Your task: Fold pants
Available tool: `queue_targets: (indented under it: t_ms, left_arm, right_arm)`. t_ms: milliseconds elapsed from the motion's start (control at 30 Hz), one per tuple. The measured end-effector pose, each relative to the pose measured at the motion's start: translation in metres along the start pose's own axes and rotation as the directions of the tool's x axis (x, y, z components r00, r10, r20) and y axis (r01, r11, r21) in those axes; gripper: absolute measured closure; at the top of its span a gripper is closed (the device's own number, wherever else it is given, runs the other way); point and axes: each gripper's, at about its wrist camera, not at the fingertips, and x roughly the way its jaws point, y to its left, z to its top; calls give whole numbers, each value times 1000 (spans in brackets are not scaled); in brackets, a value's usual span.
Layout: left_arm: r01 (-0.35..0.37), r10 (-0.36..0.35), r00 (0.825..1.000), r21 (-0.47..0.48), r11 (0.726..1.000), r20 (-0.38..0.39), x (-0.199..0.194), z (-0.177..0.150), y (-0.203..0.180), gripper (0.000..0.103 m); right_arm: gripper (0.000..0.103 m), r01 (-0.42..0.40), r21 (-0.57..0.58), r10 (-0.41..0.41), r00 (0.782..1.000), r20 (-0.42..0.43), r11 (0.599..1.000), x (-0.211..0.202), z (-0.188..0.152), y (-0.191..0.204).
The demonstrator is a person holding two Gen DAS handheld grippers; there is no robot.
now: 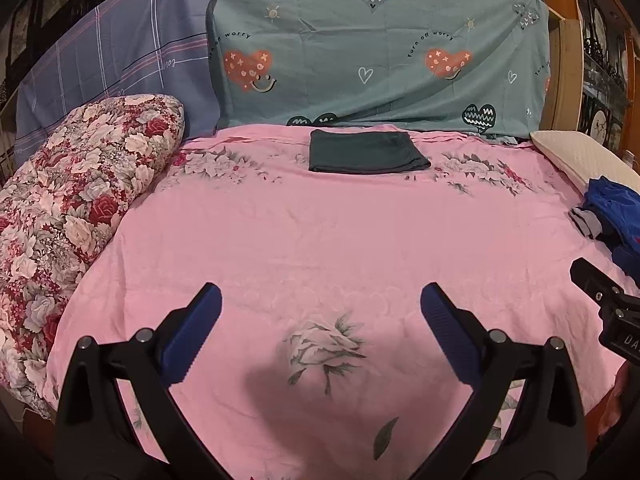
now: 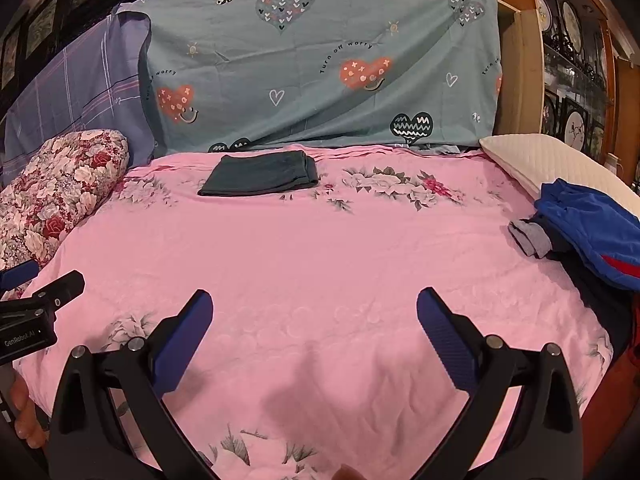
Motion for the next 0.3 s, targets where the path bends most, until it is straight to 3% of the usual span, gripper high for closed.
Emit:
queue_targets:
  t_ms: [300]
  left_arm:
    - [-16,14,999,-36,999,-52,17,-1,9,2]
  right_arm:
    - [1,3,4,-3,1000,-13,1000,7,-3,-3]
